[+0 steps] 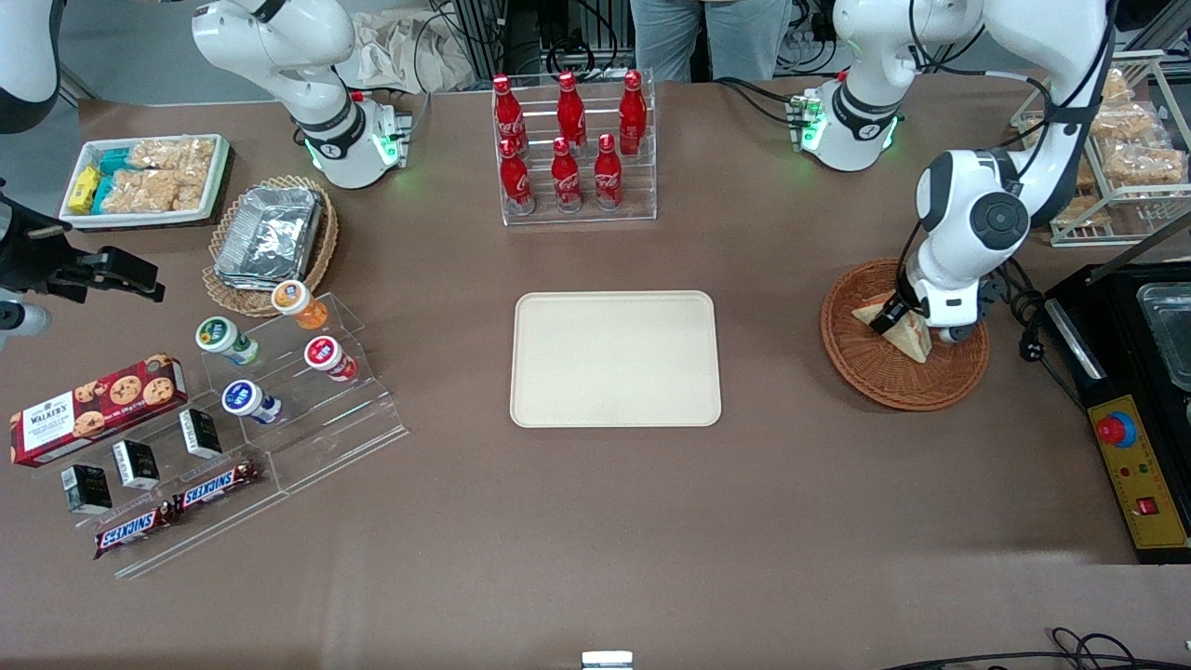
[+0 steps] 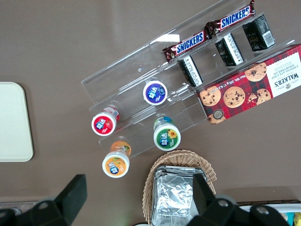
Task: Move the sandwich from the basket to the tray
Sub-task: 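Lift the sandwich and carry it with the left gripper over the tray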
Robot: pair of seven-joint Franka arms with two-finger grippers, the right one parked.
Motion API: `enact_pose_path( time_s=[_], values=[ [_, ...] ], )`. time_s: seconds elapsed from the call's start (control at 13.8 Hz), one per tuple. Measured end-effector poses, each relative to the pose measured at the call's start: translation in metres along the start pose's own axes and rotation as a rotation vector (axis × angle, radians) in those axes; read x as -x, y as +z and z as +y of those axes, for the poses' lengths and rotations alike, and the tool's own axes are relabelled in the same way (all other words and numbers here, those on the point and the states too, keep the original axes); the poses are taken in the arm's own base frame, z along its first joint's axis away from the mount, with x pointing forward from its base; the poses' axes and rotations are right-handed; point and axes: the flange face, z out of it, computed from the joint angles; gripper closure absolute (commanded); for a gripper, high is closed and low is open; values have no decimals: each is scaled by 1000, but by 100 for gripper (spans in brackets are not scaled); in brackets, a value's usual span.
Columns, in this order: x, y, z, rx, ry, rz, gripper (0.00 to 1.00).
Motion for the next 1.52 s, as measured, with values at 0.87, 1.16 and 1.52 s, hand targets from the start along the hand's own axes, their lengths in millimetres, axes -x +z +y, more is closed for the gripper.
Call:
enact_pose_path(
  time_s=[0.87, 1.16, 1.52],
  values=[
    [-11, -77, 17, -39, 84, 27, 100],
    [14, -183, 66, -103, 245, 16, 100],
    [76, -211, 134, 18, 618, -121, 100]
  ],
)
